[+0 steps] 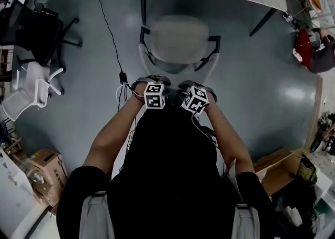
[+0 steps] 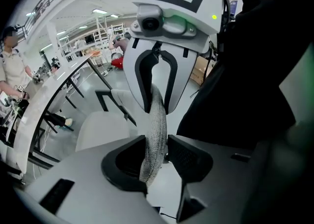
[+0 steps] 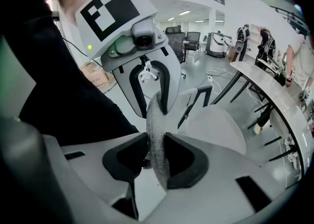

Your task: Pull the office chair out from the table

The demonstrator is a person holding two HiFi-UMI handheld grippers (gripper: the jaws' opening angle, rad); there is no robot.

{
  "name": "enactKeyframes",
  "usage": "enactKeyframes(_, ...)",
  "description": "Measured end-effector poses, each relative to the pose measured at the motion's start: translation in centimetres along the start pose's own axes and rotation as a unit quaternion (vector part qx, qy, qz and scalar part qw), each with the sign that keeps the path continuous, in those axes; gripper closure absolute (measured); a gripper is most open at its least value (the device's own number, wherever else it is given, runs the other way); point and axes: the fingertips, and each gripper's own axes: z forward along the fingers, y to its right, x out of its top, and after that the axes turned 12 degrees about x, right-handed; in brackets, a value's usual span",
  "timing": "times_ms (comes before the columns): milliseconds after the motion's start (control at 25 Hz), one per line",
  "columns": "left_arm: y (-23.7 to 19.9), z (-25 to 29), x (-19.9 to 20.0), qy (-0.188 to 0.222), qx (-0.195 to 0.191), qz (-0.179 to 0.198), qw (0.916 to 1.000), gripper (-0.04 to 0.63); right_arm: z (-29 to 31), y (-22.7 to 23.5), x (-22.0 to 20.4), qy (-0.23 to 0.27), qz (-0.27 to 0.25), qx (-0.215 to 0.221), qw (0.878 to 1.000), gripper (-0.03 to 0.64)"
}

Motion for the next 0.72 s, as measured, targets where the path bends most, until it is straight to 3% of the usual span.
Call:
enactKeyframes(320,-1.7,-2.6,2.1,0.066,0.039,-0.05,0.9958,0.475,-3.8,0.0,3.0,0.1,0.007,-0.018,0.995,0.52)
enactKeyframes(400,-2.6,-4.0,3.1,0.101,0.052,-0.086,0.9898,0.543,-5.6,0.1,4.2,0.143,0.009,-0.019,0.989,0.553)
enactKeyframes(520,-4.3,-6.4,4.7,0.154,0.07,-0.134,0.9765,0.572,-9.1,0.1,6.8,0.212,0.016,-0.019,0.977,0.578)
enactKeyframes(640,-5.3,-8.3,6.2,0.184,0.082,-0.15,0.9679,0.583,-12.6,-0.2,8.9,0.271,0.012,-0.019,0.962,0.588)
enactKeyframes(720,-5.8,-10.1,7.5,0.215,0.086,-0.171,0.9578,0.583,-15.0,-0.9,10.3,0.314,0.009,-0.007,0.949,0.594)
